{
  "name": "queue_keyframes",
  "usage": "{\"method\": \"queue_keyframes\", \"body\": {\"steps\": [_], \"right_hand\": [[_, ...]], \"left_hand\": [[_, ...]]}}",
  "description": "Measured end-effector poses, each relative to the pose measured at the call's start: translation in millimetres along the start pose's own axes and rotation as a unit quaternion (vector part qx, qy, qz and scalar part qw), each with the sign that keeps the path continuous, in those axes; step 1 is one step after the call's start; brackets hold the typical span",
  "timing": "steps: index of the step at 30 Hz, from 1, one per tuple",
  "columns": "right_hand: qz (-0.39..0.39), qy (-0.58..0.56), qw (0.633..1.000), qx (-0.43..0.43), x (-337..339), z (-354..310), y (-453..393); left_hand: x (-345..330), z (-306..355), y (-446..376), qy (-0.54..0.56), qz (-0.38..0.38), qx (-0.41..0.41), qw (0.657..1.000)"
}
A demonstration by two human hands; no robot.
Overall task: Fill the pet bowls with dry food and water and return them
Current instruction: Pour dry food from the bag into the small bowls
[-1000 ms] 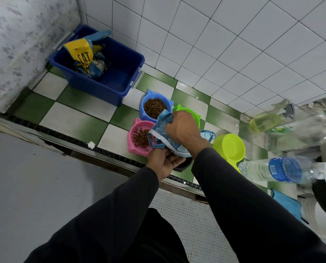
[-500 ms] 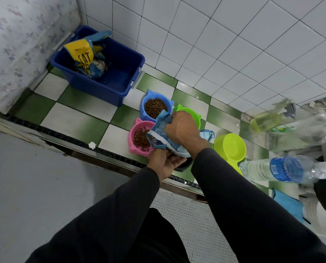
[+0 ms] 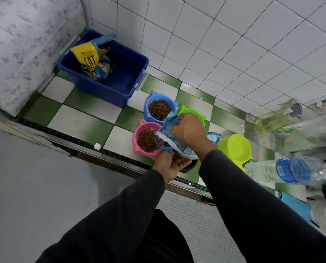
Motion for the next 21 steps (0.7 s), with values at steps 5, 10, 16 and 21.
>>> {"method": "queue_keyframes", "body": {"steps": [5, 10, 16, 21], "right_hand": [[-0.006, 0.008, 1.000, 0.003, -0.7, -0.2, 1.5], [0.006, -0.004, 1.000, 0.003, 0.1, -0.1, 2.2], [0.003, -0.001, 1.000, 0.001, 1.5, 0.5, 1.0], [0.006, -0.002, 1.000, 0.009, 0.4, 2.1, -0.6]], "left_hand": [[-0.6, -2.5, -2.7, 0.003, -0.001, -0.004, 1.000], [-0.9, -1.9, -4.1, -0.005, 0.006, -0.005, 1.000], [-2.5, -1.1, -4.4, -0.014, 0.006, -0.005, 1.000], [-2.0, -1.2, -4.0, -0.021, 0.009, -0.009, 1.000]]}}
Point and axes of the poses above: each hand's wrist, its own y-axis away from the middle knuckle, its own x-axis out of the back of the hand, z = x × y, the point moved 3 cm from there along -y, towards the middle knuckle, and after that the axes turned 12 degrees about y, right-handed, at the moved point
